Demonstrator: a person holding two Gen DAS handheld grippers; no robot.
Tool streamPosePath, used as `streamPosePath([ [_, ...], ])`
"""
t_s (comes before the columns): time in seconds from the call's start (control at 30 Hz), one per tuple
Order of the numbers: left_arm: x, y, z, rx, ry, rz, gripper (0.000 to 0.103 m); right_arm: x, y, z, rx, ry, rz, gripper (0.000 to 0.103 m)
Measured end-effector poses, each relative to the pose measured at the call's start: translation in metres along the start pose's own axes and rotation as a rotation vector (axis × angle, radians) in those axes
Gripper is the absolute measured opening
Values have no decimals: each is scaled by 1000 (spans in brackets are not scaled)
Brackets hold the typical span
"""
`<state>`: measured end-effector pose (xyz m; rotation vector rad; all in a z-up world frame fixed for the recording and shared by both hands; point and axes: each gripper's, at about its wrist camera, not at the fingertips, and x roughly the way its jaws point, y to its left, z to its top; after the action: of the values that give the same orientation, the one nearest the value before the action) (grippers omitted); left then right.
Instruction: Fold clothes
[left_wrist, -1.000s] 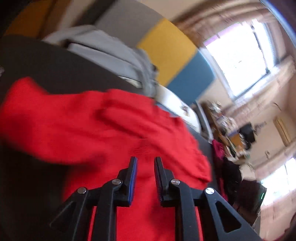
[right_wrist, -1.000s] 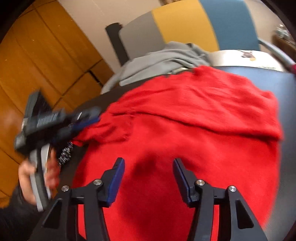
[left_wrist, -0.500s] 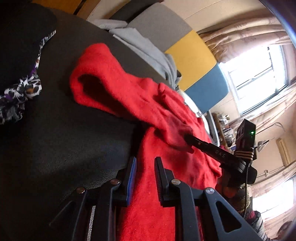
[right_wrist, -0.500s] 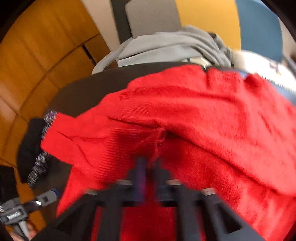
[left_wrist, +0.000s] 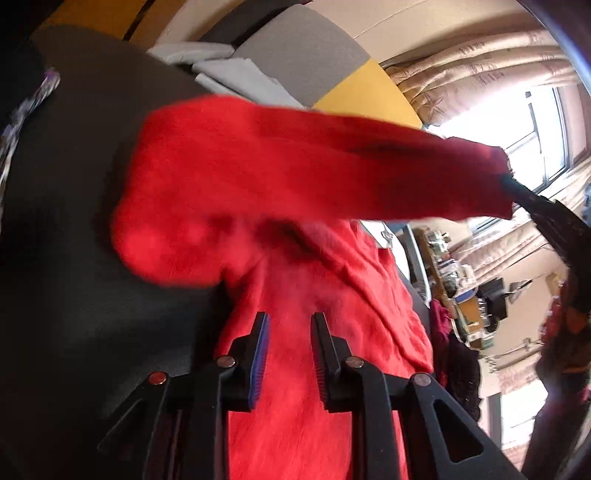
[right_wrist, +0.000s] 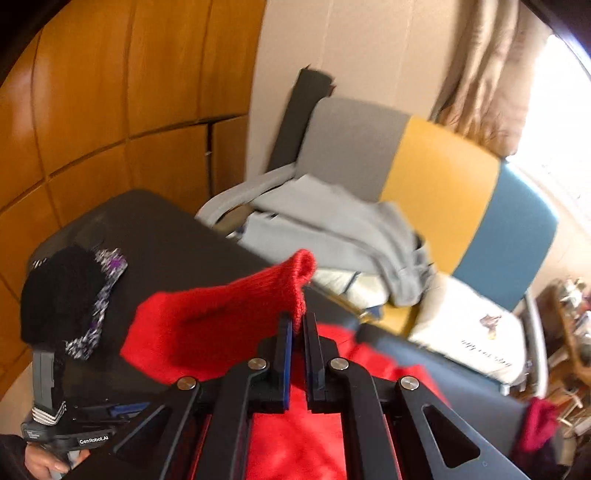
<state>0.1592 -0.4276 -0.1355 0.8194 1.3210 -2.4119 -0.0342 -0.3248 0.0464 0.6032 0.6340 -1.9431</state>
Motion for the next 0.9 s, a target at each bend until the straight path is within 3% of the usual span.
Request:
streamPosePath([
  [0.17,24,-24,27,48,-20,28,24,-26,-58,-4,62,-29,-113,5],
  [0.33,51,-32,33,103,36,138,24,-28,-140,-57,250,45,-186,5],
  [0.43,50,-25,31,113,37,192,24,-12,-178,-119,410,140,-165,5],
  [0.53,44,-15,28,93,51,166,24,3,-196,-174,532,213,-143,5],
  [0.63,35,-15,22,156,61,169,24,17,-206,-221,621,269,-153,2],
  [0.8,31,-5,22,105,82,134,24,9,-220,-248,677,272,-178,2],
  [0.9,26,-10,21,116,66,112,24,4,-229,-259,787,215,-40,3],
])
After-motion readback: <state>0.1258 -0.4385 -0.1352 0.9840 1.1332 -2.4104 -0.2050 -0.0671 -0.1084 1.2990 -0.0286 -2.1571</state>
